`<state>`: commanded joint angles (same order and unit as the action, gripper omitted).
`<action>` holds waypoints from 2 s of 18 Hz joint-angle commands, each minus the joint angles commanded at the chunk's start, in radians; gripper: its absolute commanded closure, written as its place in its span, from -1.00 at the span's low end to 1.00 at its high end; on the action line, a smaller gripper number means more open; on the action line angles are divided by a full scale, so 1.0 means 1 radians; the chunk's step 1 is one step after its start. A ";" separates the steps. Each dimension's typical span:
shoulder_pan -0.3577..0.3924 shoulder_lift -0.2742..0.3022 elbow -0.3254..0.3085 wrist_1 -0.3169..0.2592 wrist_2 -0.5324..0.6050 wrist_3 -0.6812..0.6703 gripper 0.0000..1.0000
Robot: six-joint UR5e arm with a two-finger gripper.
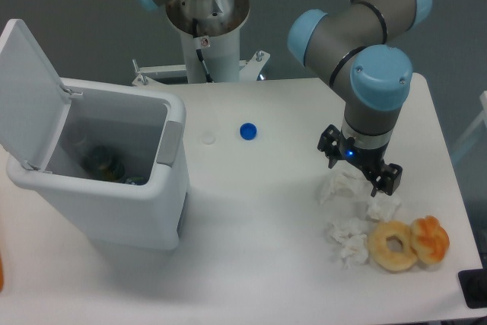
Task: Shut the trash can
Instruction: 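Raise the open gripper up from above the tissues, then move the gripper over toward the raised trash can lid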
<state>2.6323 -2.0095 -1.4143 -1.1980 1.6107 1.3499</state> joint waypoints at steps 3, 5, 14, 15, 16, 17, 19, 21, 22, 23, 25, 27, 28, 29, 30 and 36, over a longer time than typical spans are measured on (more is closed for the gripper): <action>-0.003 0.002 0.000 0.002 0.000 0.000 -1.00; -0.003 0.012 0.000 0.002 -0.009 -0.011 -1.00; -0.069 0.141 -0.028 -0.113 -0.018 -0.256 -1.00; -0.074 0.152 -0.029 -0.123 -0.026 -0.285 -1.00; -0.078 0.159 -0.029 -0.123 -0.047 -0.316 -1.00; -0.081 0.176 -0.029 -0.123 -0.095 -0.359 -1.00; -0.083 0.215 -0.028 -0.118 -0.205 -0.458 -1.00; -0.086 0.254 -0.025 -0.117 -0.262 -0.540 -1.00; -0.090 0.271 -0.023 -0.115 -0.287 -0.587 -1.00; -0.100 0.284 -0.020 -0.115 -0.313 -0.633 -1.00; -0.106 0.310 -0.018 -0.115 -0.357 -0.687 -1.00; -0.107 0.340 -0.018 -0.115 -0.402 -0.725 -1.00; -0.109 0.360 -0.018 -0.115 -0.425 -0.764 -1.00; -0.112 0.379 -0.020 -0.115 -0.446 -0.806 -1.00; -0.121 0.399 -0.023 -0.115 -0.460 -0.846 -1.00; -0.227 0.477 -0.021 -0.094 -0.520 -1.060 -1.00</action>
<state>2.4055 -1.5325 -1.4358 -1.2916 1.0908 0.2903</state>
